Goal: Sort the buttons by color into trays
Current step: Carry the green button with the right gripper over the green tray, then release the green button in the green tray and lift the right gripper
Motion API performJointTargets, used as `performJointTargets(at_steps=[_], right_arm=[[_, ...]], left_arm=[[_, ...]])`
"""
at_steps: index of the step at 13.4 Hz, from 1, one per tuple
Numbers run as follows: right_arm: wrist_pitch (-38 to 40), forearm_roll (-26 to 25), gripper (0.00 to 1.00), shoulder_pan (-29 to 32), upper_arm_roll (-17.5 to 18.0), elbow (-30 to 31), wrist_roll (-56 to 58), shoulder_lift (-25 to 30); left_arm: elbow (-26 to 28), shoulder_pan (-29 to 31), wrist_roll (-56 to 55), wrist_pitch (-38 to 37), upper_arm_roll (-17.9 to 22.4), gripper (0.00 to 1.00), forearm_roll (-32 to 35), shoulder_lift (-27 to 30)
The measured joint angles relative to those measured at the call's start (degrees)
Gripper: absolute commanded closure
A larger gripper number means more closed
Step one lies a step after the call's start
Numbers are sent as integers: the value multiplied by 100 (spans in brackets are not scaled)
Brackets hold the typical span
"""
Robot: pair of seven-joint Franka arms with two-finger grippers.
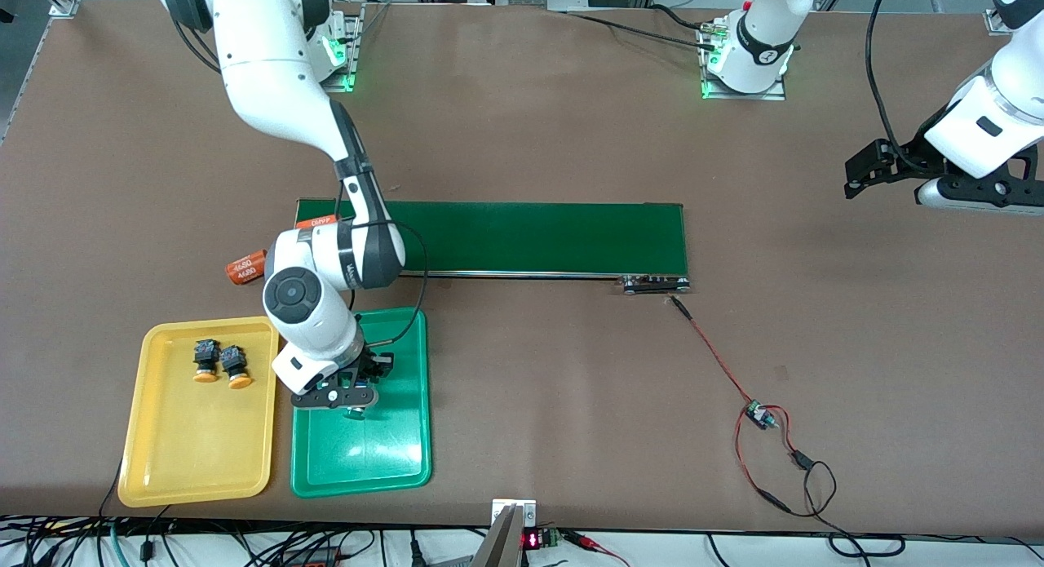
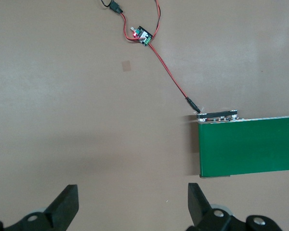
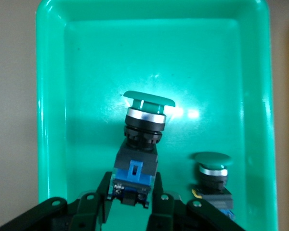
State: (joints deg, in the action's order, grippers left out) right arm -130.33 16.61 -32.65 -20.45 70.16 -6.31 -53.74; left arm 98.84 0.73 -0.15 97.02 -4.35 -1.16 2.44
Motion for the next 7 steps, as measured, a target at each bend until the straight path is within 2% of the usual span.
performJointTargets(at_steps=[2,7], right_arm=[[1,0,100,223,299,-173,320,-97],[1,-1,100,254,397,-359,696,-438]], left_arm=[[-12,-1,0,-37,-1,0,0,0],[-28,-30,0,-59,-54,0,-1,-1]])
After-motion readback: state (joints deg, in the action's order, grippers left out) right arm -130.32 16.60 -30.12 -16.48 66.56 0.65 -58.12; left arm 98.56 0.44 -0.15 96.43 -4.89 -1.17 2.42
